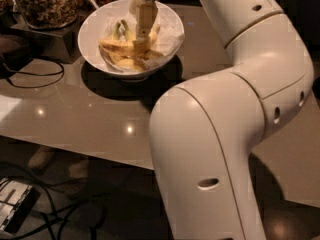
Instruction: Pick banana from white bowl
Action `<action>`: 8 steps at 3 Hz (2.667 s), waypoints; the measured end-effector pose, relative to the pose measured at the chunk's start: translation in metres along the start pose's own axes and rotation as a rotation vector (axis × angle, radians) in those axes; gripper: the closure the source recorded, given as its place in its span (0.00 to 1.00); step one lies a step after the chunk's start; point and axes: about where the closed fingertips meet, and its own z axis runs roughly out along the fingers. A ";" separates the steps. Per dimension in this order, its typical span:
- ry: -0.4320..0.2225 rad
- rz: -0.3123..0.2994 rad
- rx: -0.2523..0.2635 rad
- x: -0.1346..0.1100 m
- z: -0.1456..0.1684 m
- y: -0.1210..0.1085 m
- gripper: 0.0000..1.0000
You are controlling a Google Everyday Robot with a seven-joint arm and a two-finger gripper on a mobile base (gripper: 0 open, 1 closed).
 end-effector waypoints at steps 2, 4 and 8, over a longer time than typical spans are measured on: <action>0.012 -0.008 -0.073 -0.008 0.037 0.002 0.39; 0.037 0.005 -0.134 0.002 0.063 0.009 0.39; 0.055 0.024 -0.177 0.023 0.072 0.018 0.58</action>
Offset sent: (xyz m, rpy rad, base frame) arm -0.0444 -0.0192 -0.0455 -0.2098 0.3426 0.0709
